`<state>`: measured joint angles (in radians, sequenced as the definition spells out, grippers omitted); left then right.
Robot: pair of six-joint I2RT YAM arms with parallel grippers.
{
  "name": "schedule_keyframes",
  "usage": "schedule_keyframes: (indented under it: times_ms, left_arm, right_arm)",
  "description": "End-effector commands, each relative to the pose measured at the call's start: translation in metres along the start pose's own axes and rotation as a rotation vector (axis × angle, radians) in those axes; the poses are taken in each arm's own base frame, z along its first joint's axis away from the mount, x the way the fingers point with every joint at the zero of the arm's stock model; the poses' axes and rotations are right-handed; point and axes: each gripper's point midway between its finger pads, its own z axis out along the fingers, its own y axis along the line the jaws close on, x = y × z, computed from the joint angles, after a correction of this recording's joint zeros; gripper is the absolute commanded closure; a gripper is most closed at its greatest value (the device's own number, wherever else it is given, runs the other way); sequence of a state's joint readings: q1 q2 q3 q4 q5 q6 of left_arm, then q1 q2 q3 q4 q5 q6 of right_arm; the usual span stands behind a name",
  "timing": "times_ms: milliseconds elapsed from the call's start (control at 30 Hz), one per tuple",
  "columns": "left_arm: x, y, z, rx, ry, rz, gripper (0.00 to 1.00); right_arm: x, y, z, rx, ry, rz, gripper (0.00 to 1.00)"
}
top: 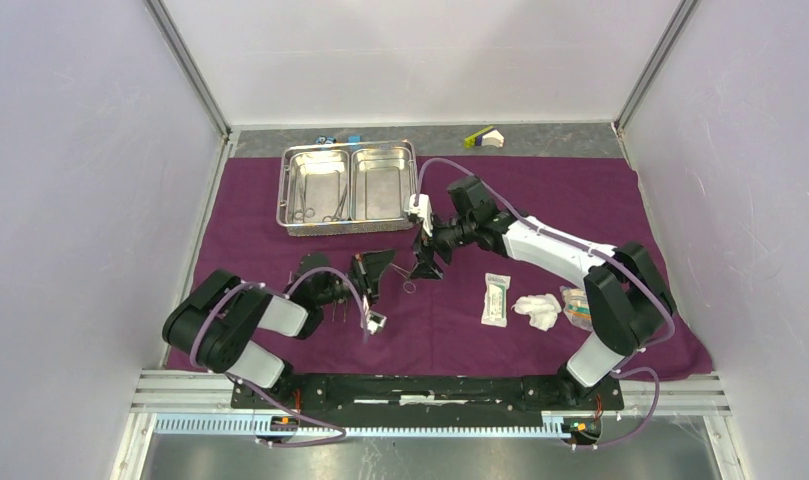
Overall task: Open and lay out the surgical kit
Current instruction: Place the medical item in the surgical kit.
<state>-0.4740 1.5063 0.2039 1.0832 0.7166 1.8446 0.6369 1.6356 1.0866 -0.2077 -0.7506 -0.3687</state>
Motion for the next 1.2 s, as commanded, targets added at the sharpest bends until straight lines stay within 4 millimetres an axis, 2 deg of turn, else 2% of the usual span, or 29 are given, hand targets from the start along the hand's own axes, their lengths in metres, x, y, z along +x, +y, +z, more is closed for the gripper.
schedule_keyframes:
  times_ms: [0,267,433,500,700,800,933,1167]
  left_arm:
    - [-0.012,0.053,-0.003,-0.156,-0.016,0.202,0.98]
    - [-0.029,0.072,-0.007,-0.248,-0.044,0.332,0.98]
    - [-0.037,0.076,-0.008,-0.287,-0.061,0.370,0.98]
    - [-0.038,0.078,-0.006,-0.291,-0.060,0.381,0.98]
    - [-0.037,0.092,-0.007,-0.322,-0.041,0.360,0.98]
    - [-0.038,0.091,-0.006,-0.320,-0.041,0.376,0.98]
    - [-0.037,0.089,-0.005,-0.313,-0.037,0.390,0.98]
    - [-0.033,0.096,-0.003,-0.328,-0.028,0.409,0.98]
  right_arm:
    - [-0.004,0.017,-0.001,-0.097,-0.036,0.003,0.19]
    - [0.011,0.033,0.000,-0.181,-0.024,0.032,0.21]
    - [0.015,0.042,0.002,-0.233,-0.032,0.056,0.30]
    - [0.016,0.045,0.003,-0.258,-0.029,0.074,0.36]
    - [0.023,0.045,0.007,-0.266,-0.021,0.099,0.36]
    - [0.022,0.047,0.008,-0.287,-0.028,0.108,0.41]
    - [0.025,0.052,0.009,-0.319,-0.029,0.119,0.43]
    - [0.031,0.059,0.010,-0.353,-0.030,0.144,0.53]
